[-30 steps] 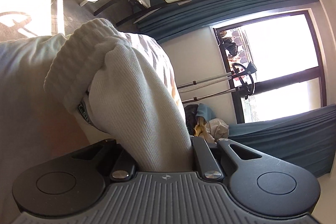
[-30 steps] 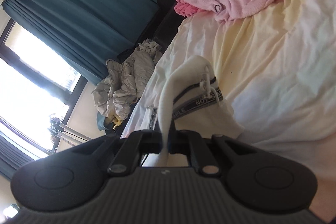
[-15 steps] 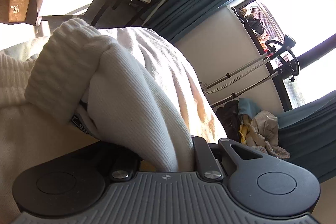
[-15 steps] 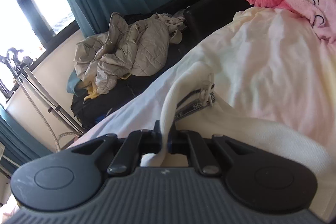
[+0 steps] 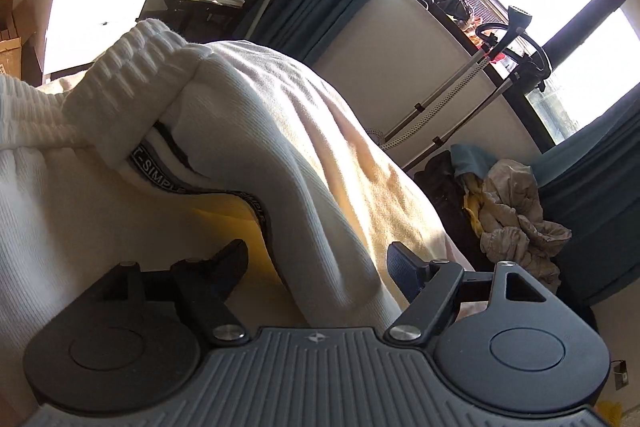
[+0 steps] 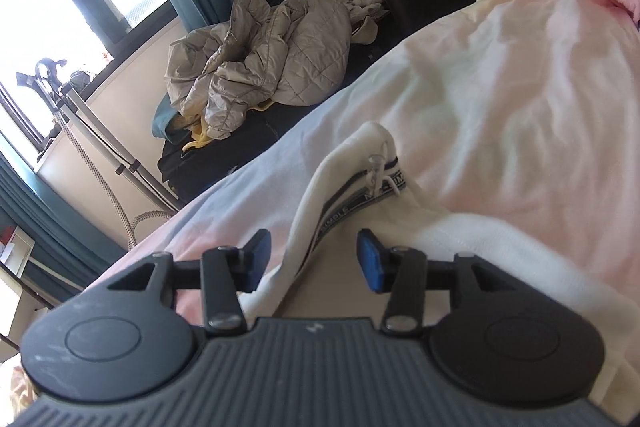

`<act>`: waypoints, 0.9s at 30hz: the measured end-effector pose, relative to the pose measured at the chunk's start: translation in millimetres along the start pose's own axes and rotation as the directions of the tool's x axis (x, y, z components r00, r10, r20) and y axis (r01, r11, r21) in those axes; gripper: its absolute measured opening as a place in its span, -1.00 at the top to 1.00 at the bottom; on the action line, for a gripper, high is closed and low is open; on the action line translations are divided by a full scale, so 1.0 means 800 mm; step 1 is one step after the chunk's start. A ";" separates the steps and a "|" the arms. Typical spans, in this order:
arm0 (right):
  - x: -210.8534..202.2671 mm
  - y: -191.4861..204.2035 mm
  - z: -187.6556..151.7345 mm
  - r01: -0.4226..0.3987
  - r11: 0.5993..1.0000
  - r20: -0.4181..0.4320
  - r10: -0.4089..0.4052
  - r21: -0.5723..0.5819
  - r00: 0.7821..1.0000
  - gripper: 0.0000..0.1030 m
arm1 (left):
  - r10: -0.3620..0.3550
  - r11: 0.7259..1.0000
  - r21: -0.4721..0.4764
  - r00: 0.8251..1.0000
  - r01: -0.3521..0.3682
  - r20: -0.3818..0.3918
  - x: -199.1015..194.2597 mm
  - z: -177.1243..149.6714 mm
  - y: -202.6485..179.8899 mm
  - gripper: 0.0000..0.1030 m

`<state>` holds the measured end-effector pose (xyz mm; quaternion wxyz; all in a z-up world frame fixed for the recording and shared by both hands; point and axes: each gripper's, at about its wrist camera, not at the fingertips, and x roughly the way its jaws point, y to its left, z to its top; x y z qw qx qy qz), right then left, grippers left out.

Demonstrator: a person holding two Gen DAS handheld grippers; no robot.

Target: Fold clothes

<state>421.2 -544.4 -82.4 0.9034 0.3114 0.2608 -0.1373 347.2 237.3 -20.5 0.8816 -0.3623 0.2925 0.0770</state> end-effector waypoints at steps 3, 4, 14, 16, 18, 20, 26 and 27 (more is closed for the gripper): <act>-0.049 -0.015 -0.003 -0.012 0.999 0.022 0.012 0.030 1.000 0.02 | -0.056 0.997 0.047 0.998 0.056 0.005 -0.045 -0.030 -0.008 -0.68; -0.069 -0.023 -0.005 -0.018 0.998 0.033 0.016 0.054 0.999 0.01 | -0.071 0.996 0.054 0.997 0.070 0.011 -0.061 -0.041 -0.008 -0.72; -0.190 -0.096 -0.071 -0.096 0.954 0.024 0.093 0.285 0.995 -0.27 | -0.055 0.976 -0.216 0.997 0.041 -0.062 -0.159 -0.087 0.084 -0.78; -0.190 -0.097 -0.085 -0.097 0.951 -0.013 0.106 0.293 0.994 -0.27 | -0.014 0.961 -0.275 0.998 -0.005 -0.067 -0.165 -0.085 0.106 -0.78; -0.182 -0.095 -0.097 -0.104 0.946 -0.046 0.124 0.308 0.991 -0.27 | 0.000 0.939 -0.344 0.997 -0.026 -0.076 -0.158 -0.084 0.126 -0.78; -0.168 -0.092 -0.105 -0.109 0.939 -0.067 0.138 0.325 0.988 -0.28 | 0.003 0.913 -0.406 0.995 -0.043 -0.099 -0.142 -0.082 0.143 -0.77; -0.115 -0.091 -0.114 -0.094 0.936 -0.057 0.120 0.339 0.991 -0.29 | 0.051 0.911 -0.409 0.999 -0.047 0.001 -0.102 -0.056 0.145 -0.75; -0.109 -0.092 -0.115 -0.091 0.939 -0.035 0.108 0.332 0.993 -0.27 | 0.057 0.917 -0.396 0.998 -0.046 0.015 -0.096 -0.051 0.142 -0.75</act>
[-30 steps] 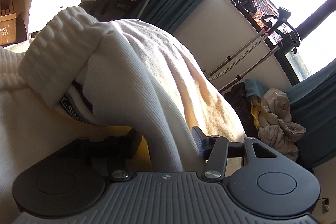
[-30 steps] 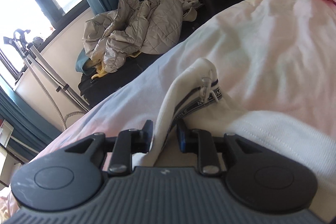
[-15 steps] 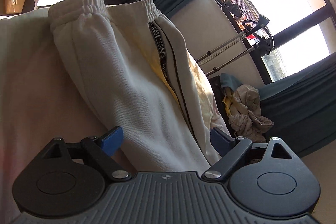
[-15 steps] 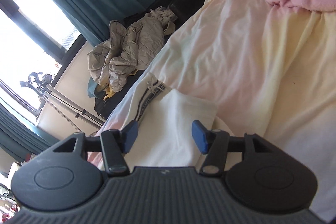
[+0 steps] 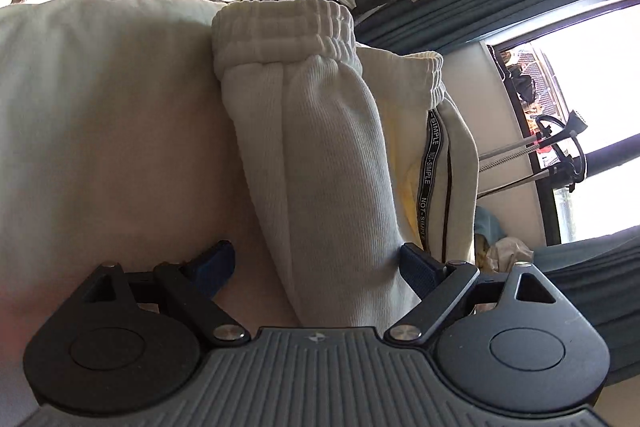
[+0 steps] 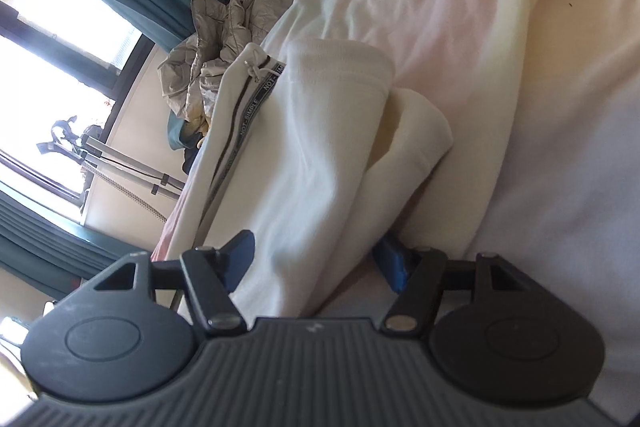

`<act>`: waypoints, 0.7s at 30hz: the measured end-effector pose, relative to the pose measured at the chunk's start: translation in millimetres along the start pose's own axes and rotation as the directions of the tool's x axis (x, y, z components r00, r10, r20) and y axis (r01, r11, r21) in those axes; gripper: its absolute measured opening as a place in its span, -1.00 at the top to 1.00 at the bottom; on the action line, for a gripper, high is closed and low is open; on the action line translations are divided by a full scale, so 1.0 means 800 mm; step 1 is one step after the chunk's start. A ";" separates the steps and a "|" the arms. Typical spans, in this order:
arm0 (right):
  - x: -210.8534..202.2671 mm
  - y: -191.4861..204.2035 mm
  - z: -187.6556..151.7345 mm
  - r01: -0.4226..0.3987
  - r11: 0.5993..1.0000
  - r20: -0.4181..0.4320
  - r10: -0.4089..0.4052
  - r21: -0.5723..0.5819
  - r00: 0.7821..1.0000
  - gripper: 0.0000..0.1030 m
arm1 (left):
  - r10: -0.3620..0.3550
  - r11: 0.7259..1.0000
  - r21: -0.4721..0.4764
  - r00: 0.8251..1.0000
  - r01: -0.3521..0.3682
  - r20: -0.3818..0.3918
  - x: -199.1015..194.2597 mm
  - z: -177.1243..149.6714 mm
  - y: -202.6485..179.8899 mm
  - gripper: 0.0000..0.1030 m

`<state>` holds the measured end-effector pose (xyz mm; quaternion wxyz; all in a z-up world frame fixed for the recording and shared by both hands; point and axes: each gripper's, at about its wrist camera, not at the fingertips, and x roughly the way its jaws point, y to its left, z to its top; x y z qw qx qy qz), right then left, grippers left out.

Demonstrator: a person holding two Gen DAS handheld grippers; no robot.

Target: Fold clothes

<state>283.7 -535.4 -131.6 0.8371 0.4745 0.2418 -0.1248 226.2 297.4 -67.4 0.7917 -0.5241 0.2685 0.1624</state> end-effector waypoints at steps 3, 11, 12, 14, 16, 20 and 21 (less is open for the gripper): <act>0.009 -0.002 -0.002 0.014 1.000 0.114 -0.012 -0.014 0.993 -0.11 | -0.014 0.998 0.061 0.998 0.011 0.056 0.019 0.005 -0.016 -0.45; 0.007 0.028 0.002 0.087 0.995 0.258 -0.073 -0.043 0.963 0.74 | -0.067 0.997 0.037 0.983 0.061 0.174 0.018 0.006 -0.041 0.59; 0.000 0.035 0.003 0.091 0.994 0.275 -0.074 -0.052 0.959 0.76 | -0.086 0.996 0.024 0.980 0.083 0.179 0.013 0.007 -0.044 0.64; -0.017 0.048 0.002 0.098 0.993 0.304 -0.073 -0.068 0.950 0.78 | -0.125 0.992 -0.001 0.974 0.128 0.189 0.003 0.009 -0.050 0.67; -0.039 0.054 0.000 0.094 0.994 0.319 -0.070 -0.061 0.945 0.78 | -0.169 0.985 -0.010 0.968 0.173 0.188 -0.016 0.012 -0.050 0.68; -0.087 0.049 -0.001 0.089 0.995 0.333 -0.072 -0.037 0.940 0.78 | -0.227 0.972 -0.016 0.958 0.233 0.172 -0.053 0.019 -0.045 0.69; -0.099 0.045 -0.004 0.088 0.996 0.337 -0.076 -0.022 0.939 0.78 | -0.232 0.971 -0.014 0.958 0.238 0.167 -0.062 0.021 -0.041 0.69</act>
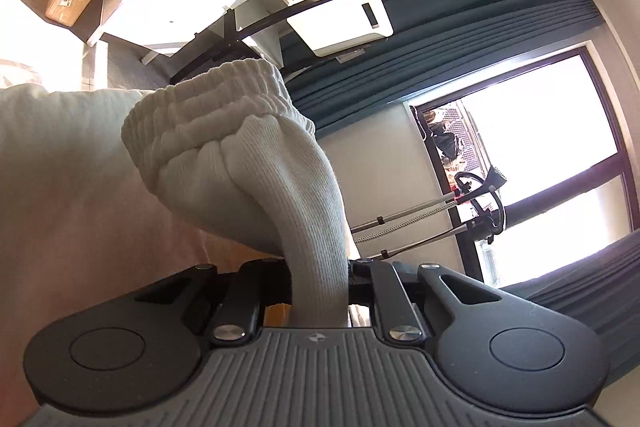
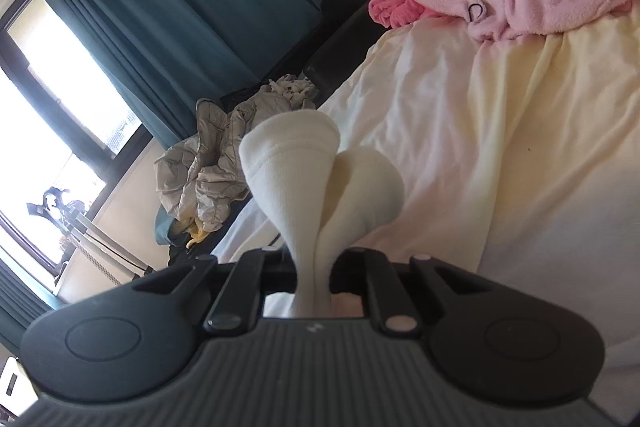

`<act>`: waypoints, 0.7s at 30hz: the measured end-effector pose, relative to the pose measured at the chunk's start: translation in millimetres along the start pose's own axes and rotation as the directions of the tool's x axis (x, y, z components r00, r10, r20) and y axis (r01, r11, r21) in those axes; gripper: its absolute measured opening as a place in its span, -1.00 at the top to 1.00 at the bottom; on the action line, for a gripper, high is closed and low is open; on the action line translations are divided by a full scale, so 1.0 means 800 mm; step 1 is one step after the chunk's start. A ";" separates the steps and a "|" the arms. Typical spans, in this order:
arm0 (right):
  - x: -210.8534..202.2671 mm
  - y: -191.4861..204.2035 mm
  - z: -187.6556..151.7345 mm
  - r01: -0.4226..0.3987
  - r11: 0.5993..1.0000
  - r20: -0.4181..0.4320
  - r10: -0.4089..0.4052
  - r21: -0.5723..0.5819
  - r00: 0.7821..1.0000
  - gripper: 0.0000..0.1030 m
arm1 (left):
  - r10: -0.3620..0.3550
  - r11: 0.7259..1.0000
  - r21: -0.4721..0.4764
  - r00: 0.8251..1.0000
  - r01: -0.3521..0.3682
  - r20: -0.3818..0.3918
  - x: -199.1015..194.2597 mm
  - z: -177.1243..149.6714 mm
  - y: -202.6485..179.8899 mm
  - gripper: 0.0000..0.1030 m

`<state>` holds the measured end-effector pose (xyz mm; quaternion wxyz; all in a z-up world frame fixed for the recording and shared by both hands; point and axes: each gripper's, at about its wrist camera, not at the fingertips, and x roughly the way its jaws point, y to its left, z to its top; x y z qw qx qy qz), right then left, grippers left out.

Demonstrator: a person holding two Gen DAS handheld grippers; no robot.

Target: Fold clothes

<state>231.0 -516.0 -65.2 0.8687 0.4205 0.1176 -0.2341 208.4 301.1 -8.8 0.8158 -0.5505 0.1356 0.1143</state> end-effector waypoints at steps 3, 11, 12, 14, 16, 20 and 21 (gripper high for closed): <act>-0.039 -0.022 0.000 0.009 0.999 0.007 -0.009 0.042 1.000 0.78 | 0.001 1.000 0.006 0.999 0.000 -0.053 -0.026 0.011 0.014 0.69; -0.116 -0.109 -0.032 0.087 0.954 -0.080 -0.067 0.286 0.995 0.78 | 0.145 0.975 0.189 0.977 -0.115 -0.154 -0.047 0.017 0.049 0.64; -0.117 -0.109 -0.031 0.086 0.956 -0.087 -0.064 0.280 0.994 0.77 | 0.159 0.963 0.241 0.977 -0.121 -0.143 -0.046 0.013 0.045 0.62; -0.117 -0.108 -0.033 0.082 0.965 -0.095 -0.060 0.248 0.994 0.76 | 0.180 0.940 0.314 0.976 -0.134 -0.122 -0.047 0.005 0.037 0.54; -0.115 -0.111 -0.036 0.079 0.972 -0.105 -0.056 0.221 0.993 0.75 | 0.199 0.914 0.378 0.974 -0.146 -0.105 -0.051 -0.007 0.030 0.36; -0.104 -0.133 -0.045 0.087 0.968 -0.153 -0.051 0.236 0.987 0.66 | 0.224 0.853 0.496 0.972 -0.161 -0.069 -0.078 -0.033 0.016 -0.24; -0.102 -0.137 -0.046 0.094 0.966 -0.166 -0.054 0.241 0.985 0.60 | 0.227 0.836 0.524 0.972 -0.164 -0.057 -0.087 -0.039 0.012 -0.34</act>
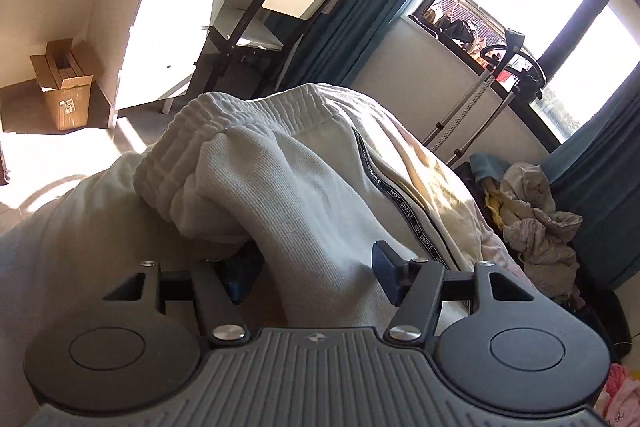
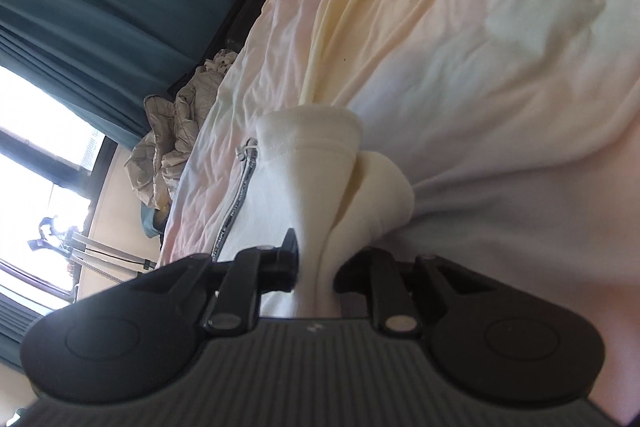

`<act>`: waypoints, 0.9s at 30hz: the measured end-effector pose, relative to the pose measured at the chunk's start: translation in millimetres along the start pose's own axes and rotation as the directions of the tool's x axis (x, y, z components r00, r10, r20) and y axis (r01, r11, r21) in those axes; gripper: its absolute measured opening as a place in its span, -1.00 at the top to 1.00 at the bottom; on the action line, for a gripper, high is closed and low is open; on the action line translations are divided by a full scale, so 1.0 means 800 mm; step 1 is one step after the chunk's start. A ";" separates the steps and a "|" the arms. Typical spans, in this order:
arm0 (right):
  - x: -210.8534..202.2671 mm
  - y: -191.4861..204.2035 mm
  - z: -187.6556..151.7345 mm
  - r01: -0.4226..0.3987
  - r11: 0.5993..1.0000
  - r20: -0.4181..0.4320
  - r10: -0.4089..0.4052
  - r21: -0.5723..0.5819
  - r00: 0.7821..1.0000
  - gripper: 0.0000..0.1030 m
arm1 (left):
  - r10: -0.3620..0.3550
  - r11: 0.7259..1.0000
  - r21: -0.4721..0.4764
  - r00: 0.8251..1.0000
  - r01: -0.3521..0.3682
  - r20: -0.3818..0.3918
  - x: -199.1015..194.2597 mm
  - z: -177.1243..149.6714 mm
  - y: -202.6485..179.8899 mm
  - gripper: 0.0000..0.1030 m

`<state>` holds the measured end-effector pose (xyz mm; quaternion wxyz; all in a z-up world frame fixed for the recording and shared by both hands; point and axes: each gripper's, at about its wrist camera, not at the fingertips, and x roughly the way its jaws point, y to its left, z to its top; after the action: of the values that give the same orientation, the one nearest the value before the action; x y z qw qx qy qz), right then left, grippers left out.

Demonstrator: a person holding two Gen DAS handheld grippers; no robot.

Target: Fold clothes

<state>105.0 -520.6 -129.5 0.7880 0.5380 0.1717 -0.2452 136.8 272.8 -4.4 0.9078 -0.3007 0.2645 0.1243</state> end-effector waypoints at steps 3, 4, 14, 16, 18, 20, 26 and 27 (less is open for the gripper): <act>0.005 -0.009 -0.001 -0.004 0.999 -0.021 0.005 0.033 1.000 0.51 | 0.028 0.996 0.090 0.999 -0.030 0.024 -0.032 -0.012 -0.020 -0.37; 0.007 -0.010 -0.001 -0.011 0.999 -0.026 0.012 0.033 1.000 0.49 | 0.023 0.992 0.121 0.999 -0.028 0.041 -0.044 -0.016 -0.029 -0.39; 0.031 -0.004 0.002 -0.061 0.998 -0.041 0.060 -0.022 0.997 0.15 | -0.031 0.937 0.348 0.998 0.012 0.052 -0.051 -0.060 -0.121 -0.54; 0.036 -0.005 0.002 -0.072 0.997 -0.039 0.071 -0.020 0.997 0.15 | -0.039 0.918 0.395 0.999 0.024 0.029 -0.040 -0.073 -0.140 -0.54; 0.041 -0.006 0.003 -0.083 0.996 -0.036 0.082 -0.017 0.996 0.15 | -0.045 0.897 0.440 0.999 0.037 0.007 -0.028 -0.088 -0.159 -0.54; 0.044 -0.005 0.003 -0.091 0.996 -0.030 0.090 -0.026 0.995 0.15 | -0.047 0.879 0.475 0.999 0.046 -0.010 -0.017 -0.103 -0.175 -0.54; 0.052 0.017 -0.001 -0.054 0.990 -0.014 0.053 -0.133 0.998 0.12 | -0.054 0.840 0.534 0.995 0.094 -0.089 0.015 -0.152 -0.208 -0.54; 0.052 0.022 -0.002 -0.038 0.988 -0.010 0.037 -0.151 0.999 0.12 | -0.044 0.826 0.556 0.994 0.094 -0.103 0.022 -0.162 -0.213 -0.54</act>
<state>149.0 -522.4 -139.1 0.8304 0.4807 0.1827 -0.2146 164.2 60.8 -20.1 0.9478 -0.0360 0.3169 -0.0045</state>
